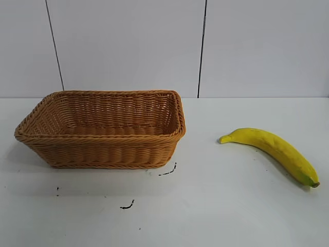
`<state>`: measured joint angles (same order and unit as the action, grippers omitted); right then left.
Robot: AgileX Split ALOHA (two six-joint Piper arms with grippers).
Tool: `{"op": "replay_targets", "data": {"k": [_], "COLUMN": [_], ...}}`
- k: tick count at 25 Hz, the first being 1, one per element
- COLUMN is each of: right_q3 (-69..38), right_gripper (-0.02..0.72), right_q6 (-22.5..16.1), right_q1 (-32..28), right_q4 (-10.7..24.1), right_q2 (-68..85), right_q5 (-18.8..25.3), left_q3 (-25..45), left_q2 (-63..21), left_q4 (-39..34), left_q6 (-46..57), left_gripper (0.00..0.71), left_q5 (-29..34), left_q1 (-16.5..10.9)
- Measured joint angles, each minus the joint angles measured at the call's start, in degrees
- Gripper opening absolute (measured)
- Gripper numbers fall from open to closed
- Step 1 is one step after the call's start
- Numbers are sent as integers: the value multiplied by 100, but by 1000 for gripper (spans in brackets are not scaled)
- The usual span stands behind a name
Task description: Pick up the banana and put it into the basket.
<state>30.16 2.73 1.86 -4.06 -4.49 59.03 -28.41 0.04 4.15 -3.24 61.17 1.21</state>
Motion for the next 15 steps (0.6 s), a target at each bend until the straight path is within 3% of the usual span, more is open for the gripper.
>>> {"op": "replay_targets", "data": {"k": [15], "right_q3": [2039], "right_gripper": [692], "right_q6": [20], "right_q1": [0], "right_q4": [21], "right_q2": [-4861], "right_q5": [102], "left_q3": [0], "left_q2": [0], "left_q4": [0], "left_q6": [0], "left_gripper": [690], "left_q5": [0], "left_q1": [0]}}
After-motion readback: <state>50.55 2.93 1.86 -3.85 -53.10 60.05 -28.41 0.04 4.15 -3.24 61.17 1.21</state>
